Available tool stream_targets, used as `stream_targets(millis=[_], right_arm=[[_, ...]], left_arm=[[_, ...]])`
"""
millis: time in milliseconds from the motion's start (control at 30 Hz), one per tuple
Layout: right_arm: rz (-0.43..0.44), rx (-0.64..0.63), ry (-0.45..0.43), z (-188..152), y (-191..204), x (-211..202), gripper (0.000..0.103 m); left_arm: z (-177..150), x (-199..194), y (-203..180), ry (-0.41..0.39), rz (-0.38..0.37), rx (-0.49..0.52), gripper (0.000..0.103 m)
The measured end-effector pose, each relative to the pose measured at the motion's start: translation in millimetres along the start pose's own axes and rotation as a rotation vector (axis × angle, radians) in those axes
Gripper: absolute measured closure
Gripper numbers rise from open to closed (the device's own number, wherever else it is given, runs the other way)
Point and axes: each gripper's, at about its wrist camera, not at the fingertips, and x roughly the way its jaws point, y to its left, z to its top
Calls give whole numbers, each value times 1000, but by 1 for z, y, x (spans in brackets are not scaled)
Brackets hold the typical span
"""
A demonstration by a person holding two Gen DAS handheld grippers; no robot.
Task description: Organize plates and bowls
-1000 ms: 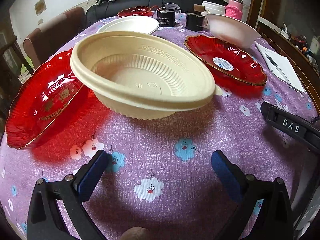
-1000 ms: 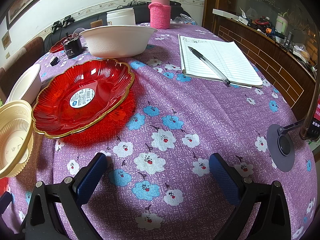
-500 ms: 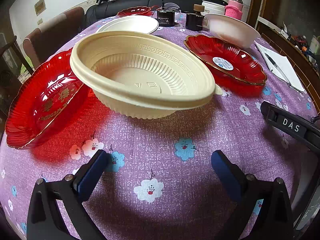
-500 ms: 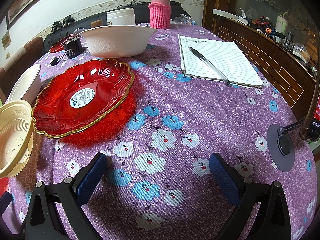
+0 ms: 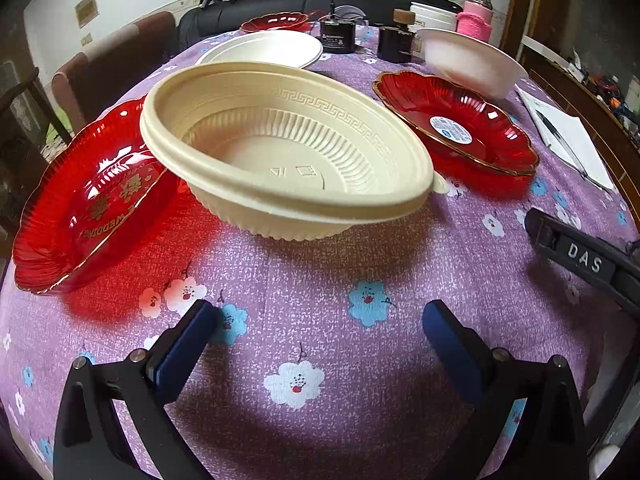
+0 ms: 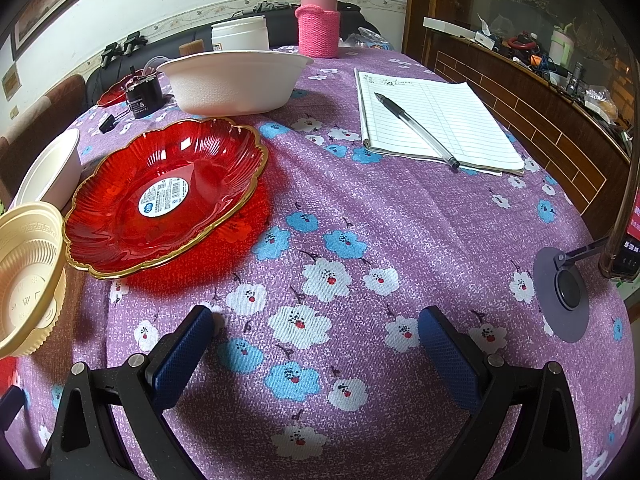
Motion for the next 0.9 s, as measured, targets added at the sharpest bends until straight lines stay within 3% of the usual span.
stream_targets(millis=[267,433,900], right_arm=[[1,0,1,0,0,0,1],[42,-55,119,5,0,-1,1],[9,-8,76,-2,3,-3,1]], left_arm=[[0,1,0,0,-1,-4,0],[0,1,0,1,-4,0,0],[-3,-3,0,-5,-23,-2,0]])
